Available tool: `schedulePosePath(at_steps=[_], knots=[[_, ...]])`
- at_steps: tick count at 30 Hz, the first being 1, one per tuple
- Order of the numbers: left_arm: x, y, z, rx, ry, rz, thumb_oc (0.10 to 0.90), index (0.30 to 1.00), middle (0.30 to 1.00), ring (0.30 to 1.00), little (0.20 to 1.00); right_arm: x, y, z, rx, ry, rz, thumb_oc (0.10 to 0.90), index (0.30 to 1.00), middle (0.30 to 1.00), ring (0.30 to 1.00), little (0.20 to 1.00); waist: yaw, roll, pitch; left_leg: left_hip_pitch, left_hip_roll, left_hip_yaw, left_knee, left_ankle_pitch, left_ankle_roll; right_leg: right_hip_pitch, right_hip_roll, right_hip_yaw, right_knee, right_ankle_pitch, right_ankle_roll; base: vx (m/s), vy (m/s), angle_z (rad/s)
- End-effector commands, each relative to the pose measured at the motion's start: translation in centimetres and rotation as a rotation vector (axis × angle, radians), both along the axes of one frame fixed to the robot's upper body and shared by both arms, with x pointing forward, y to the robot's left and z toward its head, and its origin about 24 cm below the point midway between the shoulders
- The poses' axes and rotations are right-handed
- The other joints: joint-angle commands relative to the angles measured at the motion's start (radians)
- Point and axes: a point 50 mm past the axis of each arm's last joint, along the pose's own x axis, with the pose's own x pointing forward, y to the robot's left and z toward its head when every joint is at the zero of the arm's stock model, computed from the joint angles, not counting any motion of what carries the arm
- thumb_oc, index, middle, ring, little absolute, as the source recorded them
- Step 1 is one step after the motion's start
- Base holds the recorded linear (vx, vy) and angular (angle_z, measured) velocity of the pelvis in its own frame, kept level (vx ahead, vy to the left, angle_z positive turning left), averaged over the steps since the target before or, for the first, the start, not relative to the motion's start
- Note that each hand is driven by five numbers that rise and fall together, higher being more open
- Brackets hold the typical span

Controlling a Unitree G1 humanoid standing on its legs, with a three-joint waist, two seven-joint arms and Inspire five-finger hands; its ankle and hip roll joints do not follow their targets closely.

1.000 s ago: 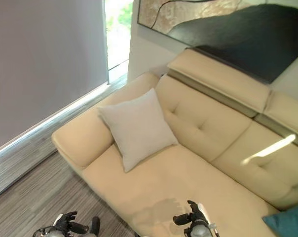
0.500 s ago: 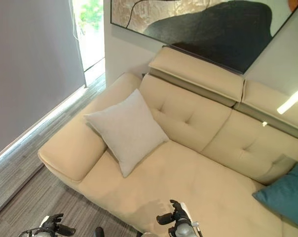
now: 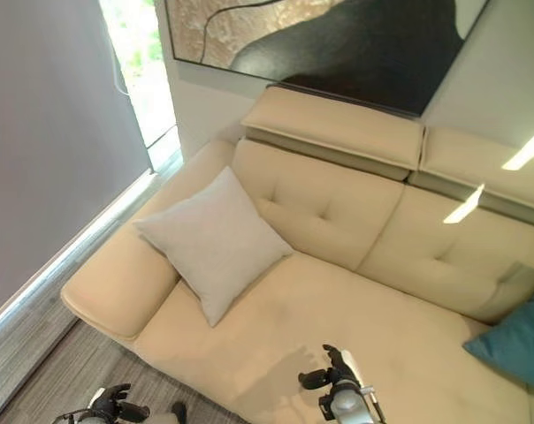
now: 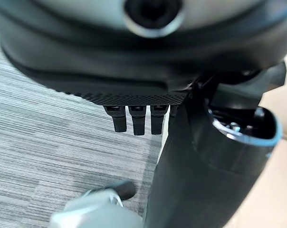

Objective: Pick up all the scattered cushions and arrange them neatly on the sofa.

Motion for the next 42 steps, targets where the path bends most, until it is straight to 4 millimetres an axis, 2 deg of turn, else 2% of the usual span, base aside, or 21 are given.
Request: schedulePosePath(at_steps=[1,4,6,10,11,12,13,14,16,17,18,20,22,24,25,30,34,35,40,41,42], knots=[[0.4,-0.1,0.1,0.009,-0.019,-0.033,0.8,0.9,0.9,0.9,0.9,1.3,-1.1,1.4,-0.056,-0.087,0.011,0.8,0.9,0.9,0.9,0.9,0.008,0.003,-0.017,-0.008,0.002,0.039,0.038,0.02,0.037,-0.03,0.015,-0.023,0.116,-0.131,0.089,0.14,0.272,-0.35],[0.3,-0.2,0.1,0.02,-0.004,-0.063,0.8,0.9,0.9,0.9,0.9,1.2,-1.0,1.3,-0.053,-0.084,0.006,0.8,0.9,0.9,0.9,0.9,-0.001,0.009,-0.02,0.003,-0.002,0.057,0.042,0.018,0.036,-0.036,-0.007,-0.02,0.123,-0.126,0.1,0.08,0.248,-0.57],[1.4,0.0,0.6,0.035,-0.045,-0.078,0.8,0.9,0.9,0.9,0.9,1.7,-0.4,1.5,-0.037,-0.106,0.006,0.8,0.9,0.9,0.9,0.9,-0.007,0.006,-0.014,0.005,-0.027,0.093,0.054,-0.006,0.054,-0.075,-0.044,0.012,0.133,-0.104,0.125,0.01,0.319,-0.35],[3.6,1.2,2.0,0.065,-0.167,-0.042,0.8,0.9,0.9,0.9,0.9,3.2,0.8,2.3,-0.008,-0.175,0.023,0.8,0.9,0.9,0.9,0.9,0.001,0.001,0.011,0.0,-0.045,0.161,0.057,-0.027,0.09,-0.165,-0.067,0.042,0.174,-0.063,0.149,-0.08,0.21,-0.97],[4.8,1.8,3.0,0.071,-0.242,-0.012,0.8,0.9,0.9,0.9,0.9,4.5,1.6,3.1,0.011,-0.229,0.041,0.8,0.9,0.9,0.9,0.9,0.021,0.007,0.029,-0.006,-0.041,0.197,0.05,-0.029,0.099,-0.208,-0.088,-0.023,0.197,-0.047,0.15,-0.14,0.151,-1.41],[4.8,1.8,3.0,0.071,-0.242,-0.012,0.8,0.9,0.9,0.9,0.9,4.5,1.6,3.1,0.011,-0.229,0.041,0.8,0.9,0.9,0.9,0.9,0.022,0.006,0.029,-0.006,-0.04,0.197,0.05,-0.029,0.099,-0.209,-0.088,-0.022,0.198,-0.048,0.15,-0.13,0.123,-1.41],[5.5,2.2,3.7,0.073,-0.29,0.001,0.8,0.9,0.9,0.9,0.9,5.1,2.1,3.5,0.023,-0.255,0.06,0.8,0.9,0.9,0.9,0.9,0.034,0.012,0.033,-0.008,-0.037,0.212,0.046,-0.029,0.1,-0.225,-0.096,-0.083,0.218,-0.048,0.145,-0.07,0.093,-0.85],[6.1,2.4,4.2,0.068,-0.331,0.02,0.8,0.9,0.9,0.9,0.9,5.6,2.4,3.9,0.03,-0.278,0.073,0.8,0.9,0.9,0.9,0.9,0.036,0.018,0.044,-0.012,-0.041,0.213,0.047,-0.024,0.106,-0.254,-0.084,-0.111,0.263,-0.051,0.137,-0.08,0.142,-0.6],[7.2,2.9,5.5,0.079,-0.416,0.04,0.8,0.9,0.9,0.9,0.9,6.2,2.8,4.4,0.049,-0.312,0.084,0.8,0.9,0.9,0.9,0.9,0.042,0.013,0.057,-0.008,-0.065,0.22,0.047,-0.026,0.113,-0.252,-0.056,-0.138,0.249,-0.06,0.125,-0.06,0.115,-0.39],[8.1,3.3,6.6,0.091,-0.49,0.053,0.8,0.9,0.9,0.9,0.9,6.6,3.2,4.9,0.065,-0.345,0.082,0.8,0.9,0.9,0.9,0.9,0.064,0.012,0.058,-0.011,-0.077,0.235,0.041,-0.029,0.108,-0.226,-0.081,-0.222,0.187,-0.053,0.124,-0.09,0.032,-0.26],[8.6,3.1,7.2,0.083,-0.527,0.049,0.8,0.9,0.9,0.9,0.9,6.9,3.4,5.1,0.076,-0.363,0.078,0.8,0.9,0.9,0.9,0.9,0.065,0.014,0.055,-0.019,-0.077,0.243,0.038,-0.028,0.103,-0.213,-0.078,-0.24,0.155,-0.062,0.121,-0.09,-0.016,-0.26],[10.0,3.1,9.3,0.098,-0.652,0.046,0.8,0.9,0.9,0.9,0.9,7.5,3.8,5.9,0.112,-0.405,0.073,0.8,0.9,0.9,0.9,0.9,0.063,0.015,0.051,-0.048,-0.088,0.24,0.044,-0.024,0.104,-0.231,-0.054,-0.187,0.13,-0.051,0.111,-0.08,-0.017,-0.05],[11.3,3.2,11.6,0.115,-0.776,0.04,0.8,0.9,0.9,0.9,0.9,8.7,4.6,7.1,0.14,-0.468,0.099,0.8,0.9,0.9,0.9,0.9,0.084,0.021,0.055,-0.06,-0.088,0.249,0.025,-0.026,0.099,-0.236,-0.073,-0.224,0.095,-0.02,0.123,-0.09,-0.034,0.21],[12.5,3.1,13.6,0.124,-0.881,0.05,0.8,0.9,0.9,0.9,0.9,9.4,5.1,7.9,0.153,-0.5,0.128,0.8,0.9,0.9,0.9,0.9,0.084,0.031,0.057,-0.088,-0.089,0.241,0.029,-0.022,0.095,-0.256,-0.071,-0.22,0.088,-0.016,0.12,-0.06,-0.04,-0.21],[12.5,3.1,13.6,0.124,-0.881,0.05,0.8,0.9,0.9,0.9,0.9,9.4,5.1,7.9,0.153,-0.5,0.129,0.8,0.9,0.9,0.9,0.9,0.084,0.031,0.056,-0.09,-0.089,0.24,0.03,-0.022,0.095,-0.257,-0.071,-0.22,0.089,-0.016,0.12,-0.05,-0.018,0.08],[15.2,2.1,18.6,0.086,-1.15,0.091,0.8,0.9,0.9,0.9,0.9,11.3,6.7,10.0,0.174,-0.591,0.174,0.8,0.9,0.9,0.9,0.9,0.09,0.049,0.071,-0.137,-0.088,0.234,0.036,-0.012,0.089,-0.3,-0.074,-0.216,0.077,0.001,0.117,-0.03,-0.014,0.15],[16.9,1.2,21.4,0.083,-1.268,0.072,0.8,0.9,0.9,0.9,0.9,11.9,7.9,10.7,0.222,-0.632,0.171,0.8,0.9,0.9,0.9,0.9,0.084,0.053,0.073,-0.15,-0.09,0.232,0.028,-0.003,0.087,-0.311,-0.071,-0.209,0.077,0.001,0.114,0.0,0.001,0.01],[16.9,1.2,21.4,0.084,-1.268,0.072,0.8,0.9,0.9,0.9,0.9,11.9,7.9,10.7,0.222,-0.632,0.171,0.8,0.9,0.9,0.9,0.9,0.084,0.053,0.073,-0.15,-0.09,0.232,0.028,-0.003,0.087,-0.311,-0.071,-0.209,0.077,0.001,0.114,0.0,0.0,0.0],[19.2,1.3,26.8,0.32,-1.418,-0.012,0.8,0.9,0.9,0.9,0.9,12.4,9.7,10.9,0.348,-0.656,0.132,0.8,0.9,0.9,0.9,0.9,0.084,0.05,0.079,-0.167,-0.091,0.229,0.019,0.004,0.083,-0.329,-0.075,-0.209,0.078,0.011,0.12,0.0,0.0,0.01],[19.2,1.3,26.8,0.32,-1.418,-0.012,0.8,0.9,0.9,0.9,0.9,12.4,9.7,10.9,0.349,-0.656,0.132,0.8,0.9,0.9,0.9,0.9,0.084,0.049,0.079,-0.167,-0.091,0.229,0.019,0.004,0.083,-0.33,-0.075,-0.209,0.079,0.011,0.12,0.0,0.0,0.0],[19.4,1.4,28.3,0.395,-1.462,-0.03,0.8,0.9,0.9,0.9,0.9,12.5,10.0,10.9,0.389,-0.664,0.111,0.8,0.9,0.9,0.9,0.9,0.084,0.044,0.084,-0.175,-0.09,0.234,0.024,0.002,0.081,-0.333,-0.076,-0.211,0.076,0.013,0.123,0.0,0.0,0.0]])
